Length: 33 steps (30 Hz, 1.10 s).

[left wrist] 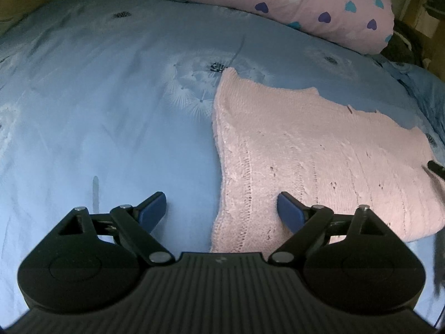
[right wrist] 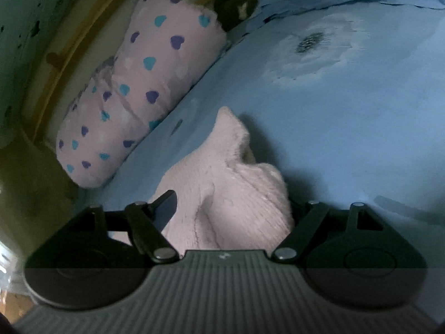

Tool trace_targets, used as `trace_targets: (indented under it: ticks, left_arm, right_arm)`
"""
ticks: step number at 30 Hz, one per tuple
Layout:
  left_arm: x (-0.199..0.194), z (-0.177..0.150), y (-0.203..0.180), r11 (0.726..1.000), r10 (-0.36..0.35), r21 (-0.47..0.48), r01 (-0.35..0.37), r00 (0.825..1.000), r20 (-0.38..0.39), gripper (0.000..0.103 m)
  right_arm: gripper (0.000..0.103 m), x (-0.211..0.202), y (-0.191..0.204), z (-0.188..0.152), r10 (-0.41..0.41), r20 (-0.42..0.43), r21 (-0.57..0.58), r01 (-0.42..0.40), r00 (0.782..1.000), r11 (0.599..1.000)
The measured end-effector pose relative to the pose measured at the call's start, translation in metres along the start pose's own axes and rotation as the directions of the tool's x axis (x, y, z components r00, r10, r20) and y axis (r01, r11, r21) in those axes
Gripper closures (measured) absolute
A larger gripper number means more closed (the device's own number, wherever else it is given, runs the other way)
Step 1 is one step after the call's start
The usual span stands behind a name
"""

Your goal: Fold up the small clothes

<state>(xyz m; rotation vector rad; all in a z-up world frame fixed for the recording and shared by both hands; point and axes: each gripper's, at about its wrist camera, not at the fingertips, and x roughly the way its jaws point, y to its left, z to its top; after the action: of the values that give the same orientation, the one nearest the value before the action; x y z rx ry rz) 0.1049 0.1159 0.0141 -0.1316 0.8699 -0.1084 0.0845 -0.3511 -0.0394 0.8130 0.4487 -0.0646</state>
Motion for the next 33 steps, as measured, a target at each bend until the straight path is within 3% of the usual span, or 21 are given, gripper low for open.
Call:
trace_targets:
  ticks: [1,3,6,14,21,29,33]
  left_arm:
    - [0.000,0.000,0.000,1.000,0.000,0.001,0.000,1.000,0.001,0.013]
    - [0.000,0.000,0.000,1.000,0.000,0.003,0.000,1.000,0.001,0.013]
    - [0.000,-0.001,0.000,1.000,-0.001,-0.003,0.001,1.000,-0.001,0.013]
    - [0.000,-0.001,0.000,1.000,0.001,-0.003,-0.001,1.000,0.003,0.013]
    - [0.000,-0.002,0.000,1.000,0.006,0.002,-0.006,1.000,0.006,0.013]
    - [-0.002,-0.001,-0.002,1.000,0.015,0.013,-0.015,1.000,0.013,0.013]
    - [-0.006,-0.001,-0.005,0.999,0.025,0.030,-0.026,0.999,0.027,0.013]
  right_arm:
    - [0.035,0.002,0.001,0.000,-0.008,-0.005,-0.012,0.008,1.000,1.000]
    - [0.056,0.006,0.000,0.000,-0.025,-0.007,-0.016,0.025,1.000,1.000]
    - [0.071,0.008,-0.009,0.001,-0.025,-0.010,0.014,0.025,1.000,1.000]
    - [0.073,0.009,-0.015,0.005,0.005,-0.044,0.071,-0.001,0.999,0.997]
    - [0.073,0.011,-0.012,0.005,0.008,-0.059,0.004,-0.007,0.998,1.000]
    - [0.079,0.010,-0.009,0.008,0.005,-0.061,0.005,-0.005,0.998,1.000]
    - [0.080,0.002,0.000,0.012,0.042,-0.042,0.024,-0.041,0.998,0.999]
